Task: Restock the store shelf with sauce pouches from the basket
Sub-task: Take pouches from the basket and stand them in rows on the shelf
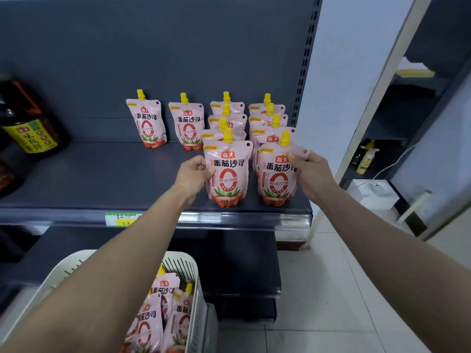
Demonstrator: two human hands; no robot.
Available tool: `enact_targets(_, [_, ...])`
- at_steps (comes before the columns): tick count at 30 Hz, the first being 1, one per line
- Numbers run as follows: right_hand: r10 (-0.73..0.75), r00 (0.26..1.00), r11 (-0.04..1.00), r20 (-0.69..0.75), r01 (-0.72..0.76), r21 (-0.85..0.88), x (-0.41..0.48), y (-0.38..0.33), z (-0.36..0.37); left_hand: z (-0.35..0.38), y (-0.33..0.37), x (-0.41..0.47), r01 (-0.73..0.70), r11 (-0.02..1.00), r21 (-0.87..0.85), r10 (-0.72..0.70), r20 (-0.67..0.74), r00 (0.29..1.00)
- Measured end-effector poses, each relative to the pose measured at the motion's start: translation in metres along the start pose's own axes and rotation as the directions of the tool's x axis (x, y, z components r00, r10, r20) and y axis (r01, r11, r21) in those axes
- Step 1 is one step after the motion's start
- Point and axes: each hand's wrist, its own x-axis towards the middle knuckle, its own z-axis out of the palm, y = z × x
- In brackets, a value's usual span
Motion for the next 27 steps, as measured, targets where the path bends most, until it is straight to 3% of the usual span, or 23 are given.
enact_targets(11, [0.104,0.994,0.985,-0.013,-0.105,-0.136,-0.002,0.011,-0.002,-0.007,0.001,-0.013,0.053,0.998,-0.035,-0.049,0.106,0.993])
enact_targets(17, [0.096,0.995,0.979,-0.018,-0.098,-0.181,-0.01,0.009,0.0,0.0,0.006,-0.015,0.029,0.999,-0.015,-0.028,0.042,0.999])
enact_targets(27, [-0.058,0.953,0.972,-0.298,-0.014,-0.233,-0.024,0.006,-0.006,0.004,0.006,-0.011,0.021,0.999,-0.024,-0.021,0.006,1.0])
